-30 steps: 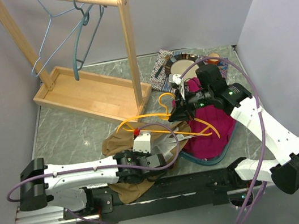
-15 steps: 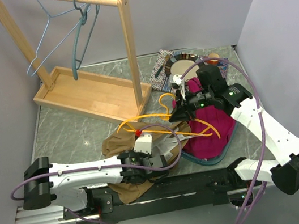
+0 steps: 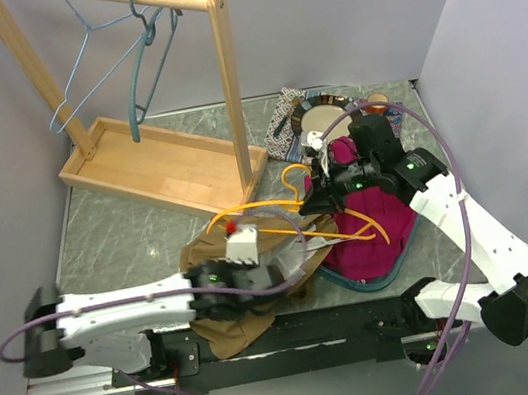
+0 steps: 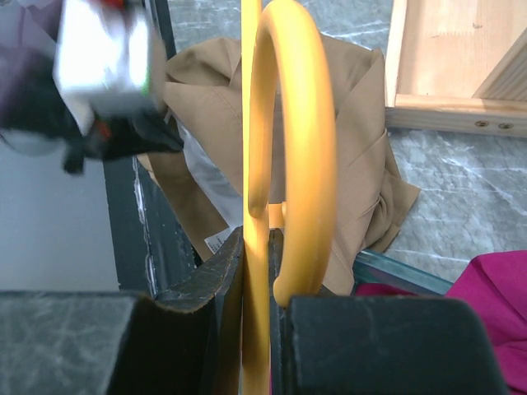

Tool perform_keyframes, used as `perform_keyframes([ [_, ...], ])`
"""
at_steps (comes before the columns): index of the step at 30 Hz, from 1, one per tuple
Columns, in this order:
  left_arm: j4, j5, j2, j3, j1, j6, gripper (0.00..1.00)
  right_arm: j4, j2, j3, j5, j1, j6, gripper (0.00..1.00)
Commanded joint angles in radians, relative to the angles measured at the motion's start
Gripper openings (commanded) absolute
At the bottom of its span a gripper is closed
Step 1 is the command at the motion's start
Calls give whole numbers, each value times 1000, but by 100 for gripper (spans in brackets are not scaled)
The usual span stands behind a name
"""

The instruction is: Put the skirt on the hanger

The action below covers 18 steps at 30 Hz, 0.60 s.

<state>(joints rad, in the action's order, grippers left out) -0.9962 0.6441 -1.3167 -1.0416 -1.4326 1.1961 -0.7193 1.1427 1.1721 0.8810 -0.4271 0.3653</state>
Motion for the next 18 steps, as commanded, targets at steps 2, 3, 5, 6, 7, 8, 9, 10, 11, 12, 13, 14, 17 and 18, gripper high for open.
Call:
perform_keyframes([
  [2, 198, -69, 246, 63, 156, -125, 1, 17, -49, 11, 12, 13, 18, 0],
  [3, 230, -93, 279, 80, 184, -150, 1, 21, -57, 8, 9, 14, 17, 0],
  [5, 300, -161, 371, 130, 256, -168, 1, 29, -69, -3, 7, 21, 9, 0],
  [6, 309, -179, 395, 158, 296, -176, 1, 37, -77, -5, 7, 22, 8, 0],
  [7, 318, -208, 434, 169, 313, -179, 1, 41, -81, -6, 9, 25, 4, 0],
  [8, 317, -213, 451, 178, 326, -181, 1, 41, -86, -8, 9, 31, 1, 0],
  [9, 311, -216, 465, 195, 343, -179, 1, 41, -89, -8, 12, 33, 0, 0],
  [10, 307, -218, 488, 202, 350, -176, 1, 43, -90, -8, 16, 36, 0, 0],
  [11, 303, -218, 497, 209, 356, -170, 1, 41, -90, -6, 18, 40, -2, 0],
  [12, 306, -218, 510, 222, 365, -167, 1, 38, -93, -6, 22, 40, 0, 0],
  [13, 307, -219, 530, 229, 368, -164, 1, 34, -92, -6, 36, 40, 6, 0],
  [14, 317, -218, 539, 236, 371, -158, 1, 28, -93, -6, 42, 40, 17, 0],
  [17, 317, -199, 576, 256, 389, -139, 1, 15, -98, -9, 55, 40, 30, 0],
  [18, 315, -193, 592, 261, 397, -135, 1, 6, -104, -9, 55, 39, 35, 0],
])
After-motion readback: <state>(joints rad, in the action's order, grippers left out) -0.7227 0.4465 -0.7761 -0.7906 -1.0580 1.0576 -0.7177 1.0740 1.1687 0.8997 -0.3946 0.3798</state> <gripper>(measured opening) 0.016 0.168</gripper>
